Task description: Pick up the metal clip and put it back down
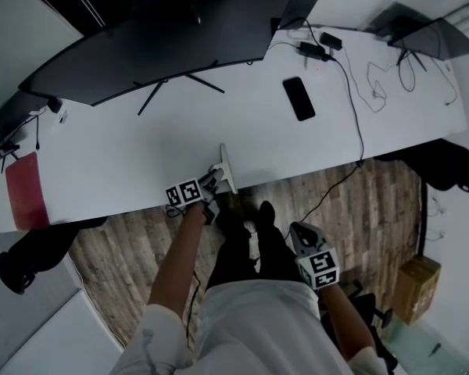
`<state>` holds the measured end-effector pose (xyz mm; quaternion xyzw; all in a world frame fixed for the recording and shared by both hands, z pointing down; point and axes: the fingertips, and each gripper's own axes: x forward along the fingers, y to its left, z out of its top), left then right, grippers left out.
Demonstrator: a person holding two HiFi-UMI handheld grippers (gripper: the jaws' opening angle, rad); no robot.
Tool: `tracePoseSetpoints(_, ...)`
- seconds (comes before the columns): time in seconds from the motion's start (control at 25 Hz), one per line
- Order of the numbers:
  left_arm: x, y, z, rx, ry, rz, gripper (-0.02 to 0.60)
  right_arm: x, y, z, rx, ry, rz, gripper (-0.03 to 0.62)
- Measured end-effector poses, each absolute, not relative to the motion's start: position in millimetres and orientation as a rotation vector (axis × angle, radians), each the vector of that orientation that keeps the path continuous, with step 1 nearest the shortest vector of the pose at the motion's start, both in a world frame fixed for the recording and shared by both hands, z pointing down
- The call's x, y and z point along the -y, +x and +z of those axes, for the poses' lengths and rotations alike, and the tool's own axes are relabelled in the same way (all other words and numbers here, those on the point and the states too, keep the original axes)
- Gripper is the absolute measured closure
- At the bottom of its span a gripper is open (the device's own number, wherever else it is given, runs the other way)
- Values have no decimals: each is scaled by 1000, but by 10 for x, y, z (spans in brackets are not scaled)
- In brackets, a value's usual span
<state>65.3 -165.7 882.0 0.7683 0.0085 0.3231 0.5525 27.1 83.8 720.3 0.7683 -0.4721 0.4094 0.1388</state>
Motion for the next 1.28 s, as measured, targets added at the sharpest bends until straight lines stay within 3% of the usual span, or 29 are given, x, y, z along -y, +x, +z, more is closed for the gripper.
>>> tracePoseSetpoints(0.2, 1729, 641, 8753, -5, 1821, 709, 417, -804, 258, 7159, 1383, 2215, 1162, 560)
tracePoseSetpoints(0.68, 2171, 276, 8342, 88, 1879, 572, 419, -631, 168, 6951, 1441, 2201, 1062, 560)
tracePoseSetpoints(0.8, 2310, 112, 8092, 104, 1953, 544, 438, -571, 144, 6859, 1458, 2196, 1014, 560)
tracePoseSetpoints(1.08, 2453, -402, 7399, 159, 2137, 472, 545, -639, 108, 6550, 1471, 2235, 936, 560)
tracePoseSetpoints(1.28, 2331, -810, 6877, 181, 2336, 425, 549, -738, 149, 6387, 1489, 2246, 886, 560)
